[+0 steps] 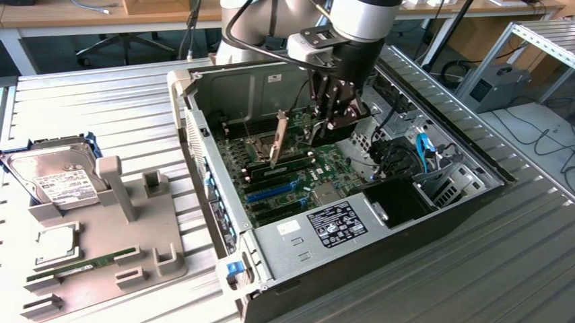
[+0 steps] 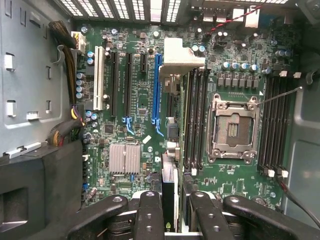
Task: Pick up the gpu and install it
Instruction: 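Insert the gpu into the slot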
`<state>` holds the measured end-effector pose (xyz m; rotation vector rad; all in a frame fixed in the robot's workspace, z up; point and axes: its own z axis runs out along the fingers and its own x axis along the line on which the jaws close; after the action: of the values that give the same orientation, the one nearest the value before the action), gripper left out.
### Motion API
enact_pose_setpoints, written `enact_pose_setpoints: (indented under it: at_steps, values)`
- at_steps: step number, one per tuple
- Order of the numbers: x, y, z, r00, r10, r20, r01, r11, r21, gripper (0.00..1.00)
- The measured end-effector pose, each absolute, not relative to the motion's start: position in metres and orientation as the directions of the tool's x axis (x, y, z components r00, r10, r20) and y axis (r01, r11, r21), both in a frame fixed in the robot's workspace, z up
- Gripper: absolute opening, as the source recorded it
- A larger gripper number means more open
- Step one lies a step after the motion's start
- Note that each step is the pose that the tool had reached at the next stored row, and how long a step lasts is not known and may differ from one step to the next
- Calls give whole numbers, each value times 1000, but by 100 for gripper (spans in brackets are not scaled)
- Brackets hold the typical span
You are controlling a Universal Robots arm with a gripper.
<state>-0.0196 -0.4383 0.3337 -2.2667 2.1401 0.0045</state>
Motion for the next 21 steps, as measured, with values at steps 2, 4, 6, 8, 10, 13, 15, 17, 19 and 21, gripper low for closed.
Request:
enact_pose_setpoints:
  at_steps: [2,4,6,8,10,13,15,17,19,21]
  values:
    - [-20,-438,333,58,-998,-19,-998,-57,-16,26]
    - [-20,-438,333,58,-998,-19,-998,-57,-16,26]
    - [-20,-438,332,58,-998,-19,-998,-57,-16,26]
    - [-20,-438,332,58,-998,-19,-998,-57,-16,26]
    - [-20,-438,331,58,-998,-19,-998,-57,-16,26]
    - [-20,-438,331,57,-998,-19,-998,-57,-16,26]
    - [-20,-438,330,58,-998,-19,-998,-57,-16,26]
    - [-20,-438,329,58,-998,-19,-998,-57,-16,26]
    - [-20,-438,329,58,-998,-19,-998,-57,-16,26]
    - [-20,-438,328,58,-998,-19,-998,-57,-16,26]
